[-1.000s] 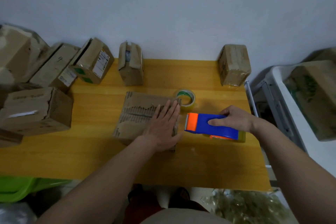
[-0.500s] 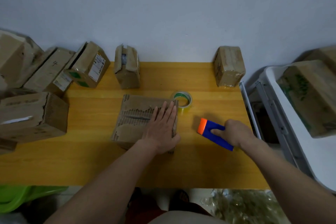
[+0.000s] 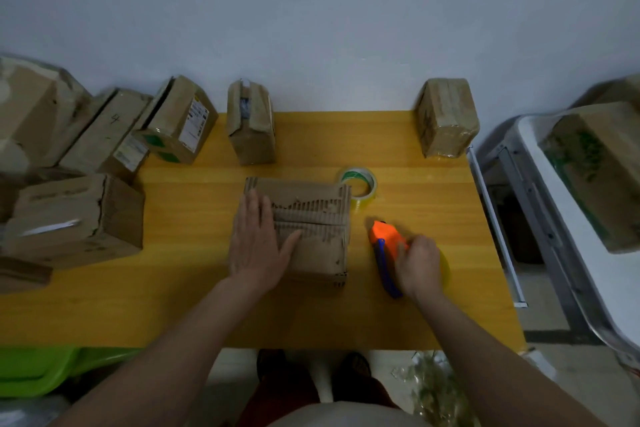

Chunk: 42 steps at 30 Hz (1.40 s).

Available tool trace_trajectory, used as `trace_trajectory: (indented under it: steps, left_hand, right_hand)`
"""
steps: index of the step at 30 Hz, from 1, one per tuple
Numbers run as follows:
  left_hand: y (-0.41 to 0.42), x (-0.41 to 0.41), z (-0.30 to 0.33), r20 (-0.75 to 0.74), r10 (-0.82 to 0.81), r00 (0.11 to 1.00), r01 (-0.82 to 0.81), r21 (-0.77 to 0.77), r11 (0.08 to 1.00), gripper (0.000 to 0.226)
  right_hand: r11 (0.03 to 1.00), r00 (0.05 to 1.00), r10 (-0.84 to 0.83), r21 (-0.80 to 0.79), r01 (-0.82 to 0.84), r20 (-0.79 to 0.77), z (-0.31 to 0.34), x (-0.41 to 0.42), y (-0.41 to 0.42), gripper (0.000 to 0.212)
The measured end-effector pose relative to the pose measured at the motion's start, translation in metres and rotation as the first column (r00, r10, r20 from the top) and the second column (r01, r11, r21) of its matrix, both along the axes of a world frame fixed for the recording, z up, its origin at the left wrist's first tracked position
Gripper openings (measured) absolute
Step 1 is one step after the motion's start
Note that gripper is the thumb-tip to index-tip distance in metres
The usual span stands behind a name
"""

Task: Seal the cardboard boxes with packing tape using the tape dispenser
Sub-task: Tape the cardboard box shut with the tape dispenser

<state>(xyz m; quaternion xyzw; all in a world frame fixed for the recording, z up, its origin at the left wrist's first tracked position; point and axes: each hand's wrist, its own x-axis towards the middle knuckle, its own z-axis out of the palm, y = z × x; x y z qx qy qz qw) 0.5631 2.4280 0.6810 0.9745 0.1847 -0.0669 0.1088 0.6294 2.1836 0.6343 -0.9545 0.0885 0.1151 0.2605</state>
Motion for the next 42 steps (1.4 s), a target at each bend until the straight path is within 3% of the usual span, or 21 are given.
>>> trace_trajectory:
  steps: [2, 4, 7, 9, 13, 18, 21, 24, 26, 28, 30, 32, 35, 39, 42]
  left_hand:
    - [0.012, -0.003, 0.006, 0.049, 0.161, 0.986, -0.150, -0.177, 0.973, 0.100]
    - [0.020, -0.003, 0.007, 0.084, 0.334, 0.939, -0.279, -0.383, 0.880, 0.104]
    - [0.032, 0.001, 0.001, 0.028, 0.498, 0.867, -0.383, -0.603, 0.700, 0.092]
    - [0.038, 0.002, 0.001, 0.021, 0.499, 0.867, -0.375, -0.632, 0.678, 0.073]
    - [0.045, 0.002, 0.004, 0.002, 0.462, 0.887, -0.328, -0.701, 0.633, 0.039]
    - [0.051, 0.007, -0.002, -0.161, 0.512, 0.844, -0.437, -0.760, 0.481, 0.033]
    - [0.054, 0.008, -0.007, -0.217, 0.467, 0.857, -0.447, -0.764, 0.466, 0.046]
    - [0.060, 0.011, -0.006, -0.330, 0.410, 0.850, -0.496, -0.761, 0.418, 0.054]
    - [0.067, 0.011, -0.003, -0.387, 0.388, 0.837, -0.524, -0.773, 0.359, 0.051]
    - [0.076, 0.014, -0.003, -0.270, 0.457, 0.848, -0.461, -0.800, 0.385, 0.037]
    - [0.083, 0.017, -0.002, -0.127, 0.536, 0.835, -0.402, -0.806, 0.435, 0.028]
    - [0.086, 0.020, -0.001, -0.112, 0.561, 0.820, -0.389, -0.828, 0.404, 0.015]
    - [0.088, 0.024, -0.003, -0.146, 0.557, 0.818, -0.391, -0.851, 0.351, 0.009]
    - [0.090, 0.028, -0.004, -0.167, 0.570, 0.804, -0.421, -0.837, 0.349, 0.007]
    - [0.091, 0.029, -0.003, -0.178, 0.582, 0.793, -0.429, -0.841, 0.328, 0.008]
  right_hand:
    - [0.971, 0.971, -0.108, 0.234, 0.057, 0.212, 0.025, -0.003, 0.020, 0.021]
    - [0.925, 0.923, -0.144, 0.381, -0.002, 0.356, 0.050, -0.013, 0.053, 0.020]
    - [0.896, 0.959, -0.083, 0.442, -0.047, 0.270, 0.058, -0.026, 0.105, 0.034]
    - [0.914, 0.986, -0.063, 0.405, -0.006, 0.156, 0.051, -0.027, 0.124, 0.040]
    - [0.940, 0.993, -0.073, 0.339, 0.036, 0.095, 0.050, -0.021, 0.130, 0.034]
    - [0.966, 0.987, -0.158, 0.202, 0.162, -0.034, 0.053, -0.013, 0.136, 0.034]
    - [0.977, 0.978, -0.170, 0.112, 0.183, -0.117, 0.048, -0.006, 0.136, 0.042]
    - [0.974, 0.977, -0.141, 0.153, 0.166, -0.160, 0.042, 0.003, 0.131, 0.048]
    - [0.988, 0.991, -0.068, 0.127, 0.083, -0.119, 0.043, 0.001, 0.124, 0.053]
    - [0.991, 0.991, 0.088, -0.107, -0.077, 0.103, 0.047, -0.014, 0.121, 0.060]
    - [0.944, 0.928, 0.269, -0.260, -0.202, 0.256, 0.051, -0.042, 0.129, 0.064]
    - [0.875, 0.904, 0.387, -0.381, -0.299, 0.180, 0.044, -0.068, 0.142, 0.073]
    - [0.851, 0.936, 0.351, -0.427, -0.304, 0.033, 0.039, -0.076, 0.162, 0.088]
    - [0.805, 0.889, 0.457, -0.437, -0.402, 0.023, 0.041, -0.075, 0.196, 0.085]
    - [0.737, 0.791, 0.611, -0.392, -0.551, 0.039, 0.044, -0.077, 0.215, 0.090]
